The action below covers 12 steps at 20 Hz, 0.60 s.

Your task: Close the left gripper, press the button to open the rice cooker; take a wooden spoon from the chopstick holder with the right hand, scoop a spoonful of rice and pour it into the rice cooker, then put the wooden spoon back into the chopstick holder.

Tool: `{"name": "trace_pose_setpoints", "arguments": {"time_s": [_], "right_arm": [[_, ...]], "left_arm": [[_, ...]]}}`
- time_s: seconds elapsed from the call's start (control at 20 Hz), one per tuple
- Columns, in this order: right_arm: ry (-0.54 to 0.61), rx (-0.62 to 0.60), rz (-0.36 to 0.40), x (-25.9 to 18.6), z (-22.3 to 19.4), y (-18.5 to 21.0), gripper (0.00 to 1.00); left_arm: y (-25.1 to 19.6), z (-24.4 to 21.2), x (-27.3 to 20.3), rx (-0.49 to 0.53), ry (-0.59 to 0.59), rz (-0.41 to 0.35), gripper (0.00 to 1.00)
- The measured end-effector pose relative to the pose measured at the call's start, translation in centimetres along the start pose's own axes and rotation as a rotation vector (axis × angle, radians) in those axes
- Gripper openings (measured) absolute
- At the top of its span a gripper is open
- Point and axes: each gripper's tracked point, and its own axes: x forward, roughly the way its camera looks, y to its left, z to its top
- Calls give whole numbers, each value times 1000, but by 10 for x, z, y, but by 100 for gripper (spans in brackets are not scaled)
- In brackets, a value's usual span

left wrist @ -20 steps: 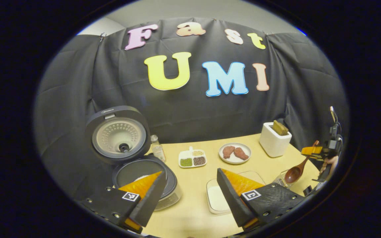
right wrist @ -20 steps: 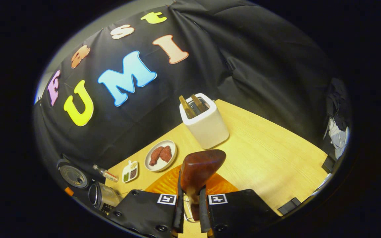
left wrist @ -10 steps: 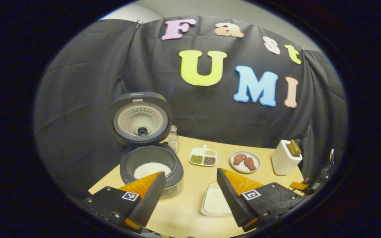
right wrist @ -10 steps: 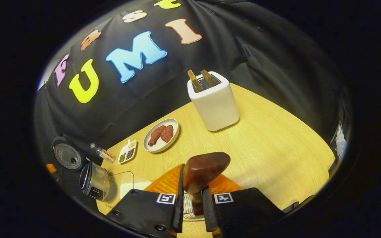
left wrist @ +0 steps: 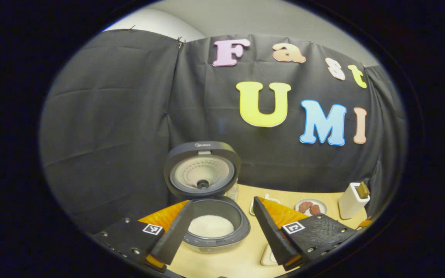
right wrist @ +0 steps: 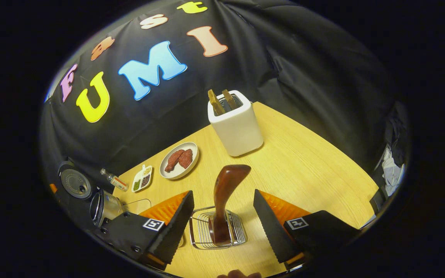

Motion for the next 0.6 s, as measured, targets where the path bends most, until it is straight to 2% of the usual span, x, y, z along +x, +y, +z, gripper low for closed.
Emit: {"name": "trace_pose_setpoints", "arguments": {"time_s": [0.35,0.5,0.6], "right_arm": [[-142,-146,-66,-56,16,11,98],[-258,-241,-112,-87,35,24,98],[-329,-317,-134,-110,44,36,98]], "left_arm": [[36,89,38,71,-142,-39,96],[54,99,68,118,-121,-12,96],[51,109,85,158,-142,-30,96]]}}
